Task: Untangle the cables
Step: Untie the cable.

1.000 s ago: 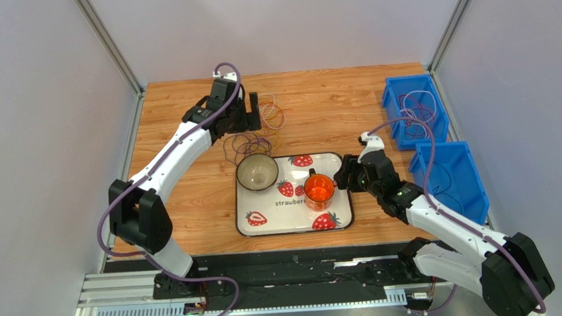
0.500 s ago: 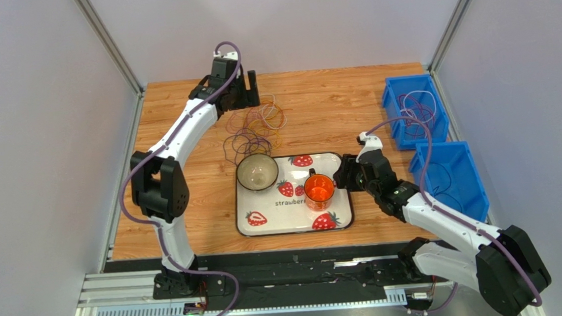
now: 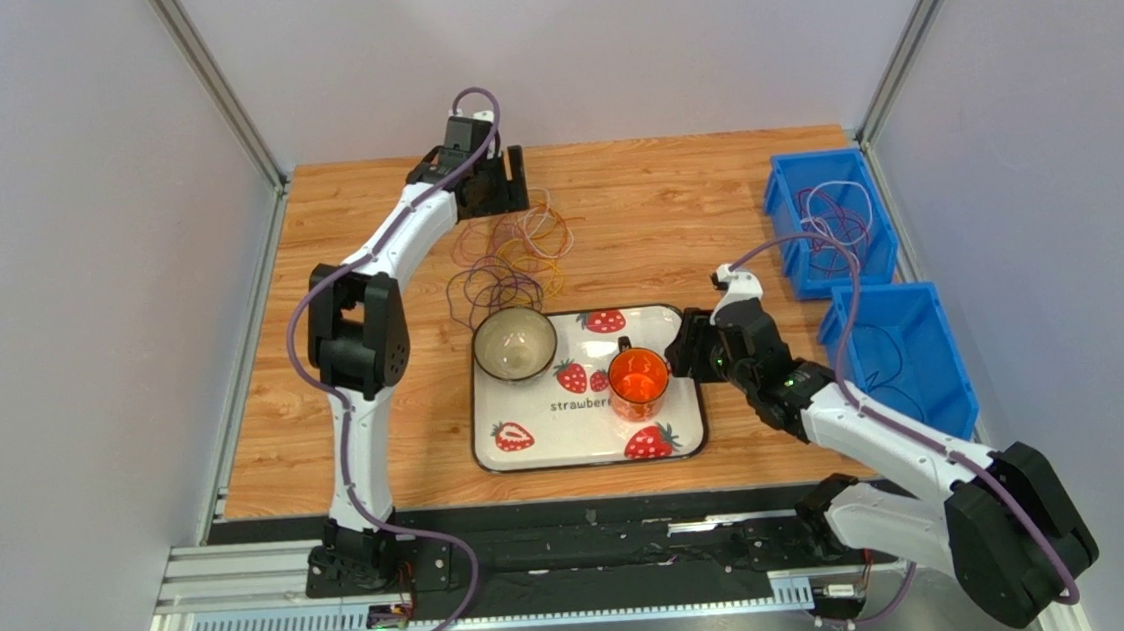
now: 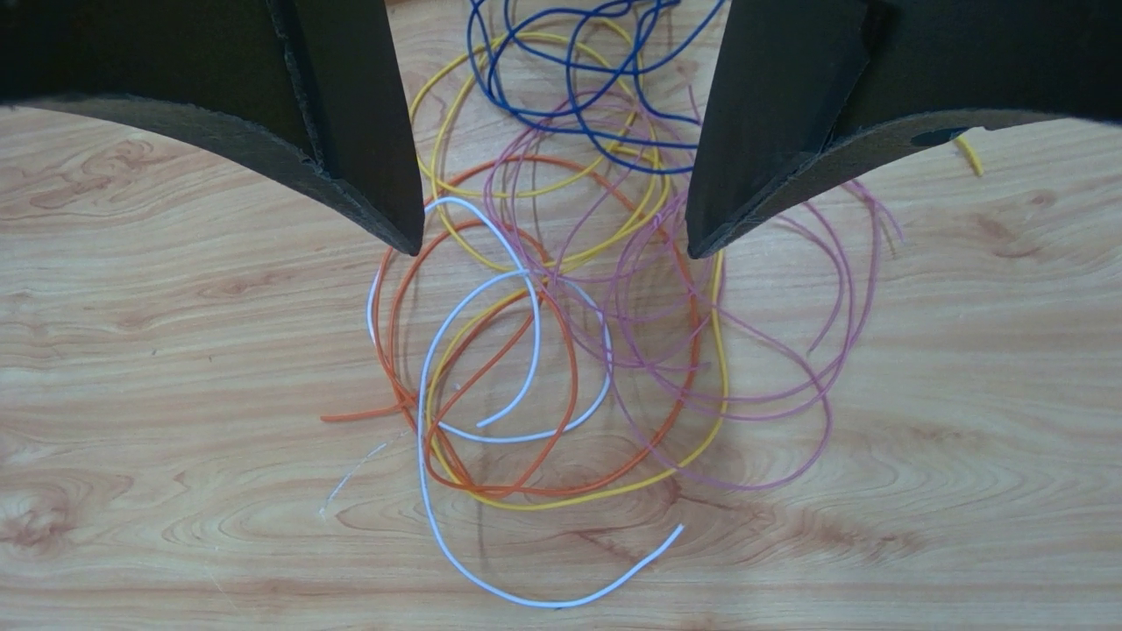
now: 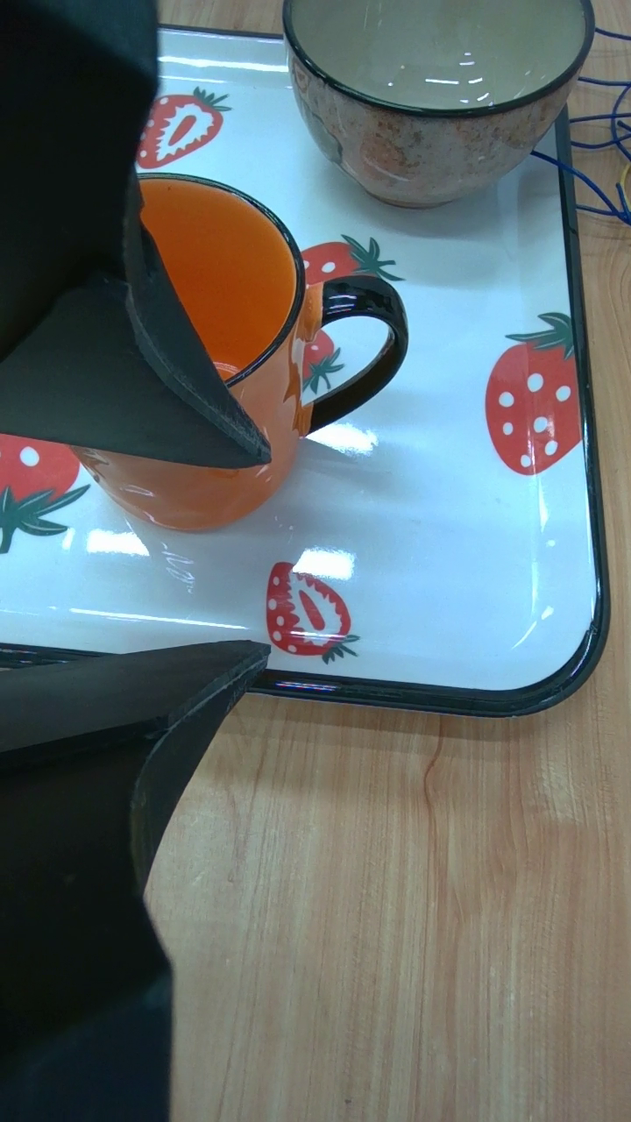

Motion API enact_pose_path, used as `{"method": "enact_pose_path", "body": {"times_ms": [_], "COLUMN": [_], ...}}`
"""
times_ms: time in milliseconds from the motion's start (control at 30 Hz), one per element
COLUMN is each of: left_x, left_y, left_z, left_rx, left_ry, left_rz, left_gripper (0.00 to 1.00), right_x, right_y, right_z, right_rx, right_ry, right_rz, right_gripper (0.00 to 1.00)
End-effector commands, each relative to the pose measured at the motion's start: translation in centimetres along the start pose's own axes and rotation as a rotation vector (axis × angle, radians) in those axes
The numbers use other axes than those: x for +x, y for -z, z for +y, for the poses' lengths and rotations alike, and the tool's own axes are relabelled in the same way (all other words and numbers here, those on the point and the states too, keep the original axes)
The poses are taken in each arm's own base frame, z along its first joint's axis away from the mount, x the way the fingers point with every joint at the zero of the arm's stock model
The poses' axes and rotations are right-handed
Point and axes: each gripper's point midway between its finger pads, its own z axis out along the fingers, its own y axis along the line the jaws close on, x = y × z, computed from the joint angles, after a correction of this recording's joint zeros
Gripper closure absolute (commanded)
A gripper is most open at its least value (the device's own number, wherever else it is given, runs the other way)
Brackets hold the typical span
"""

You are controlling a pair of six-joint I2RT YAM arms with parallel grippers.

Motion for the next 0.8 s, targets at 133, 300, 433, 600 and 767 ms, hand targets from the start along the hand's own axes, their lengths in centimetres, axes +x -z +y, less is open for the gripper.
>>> {"method": "enact_pose_path", "body": {"times_ms": [133, 300, 433, 600, 767], "left_x": [-1.1, -1.4, -1.1, -1.6, -0.5], "left_y": [-2.2, -3.1, -4.5, -5.3, -6.3], "left_z": [1.0, 2.1, 2.7, 2.9, 3.8], "left_rx": [-0.005, -0.045, -0.068, -0.068, -0.105], "left_ry": [0.025, 0.034, 0.052, 0.092, 0.117], "left_rz": [-0.016, -0.025, -0.004, -0.011, 0.025], "left_gripper": [0.23, 0.27, 0.31, 0.35, 0.36], "right_x": [-1.7, -1.7, -1.6, -1.4, -1.4], "right_y": [-0.2, -0.4, -0.6, -0.7, -0.9], "right_z": [1.2, 1.3, 1.3, 1.3, 1.4], "right_rx": [-0.033, -0.036, -0.034, -0.033, -0.033], "right_ry": [-0.007, -0.005, -0.003, 0.002, 0.002], "right_rz": [-0.053, -0.045, -0.036, -0.024, -0.019], "right_gripper": [0.45, 0.45, 0.45, 0.45, 0.45]}}
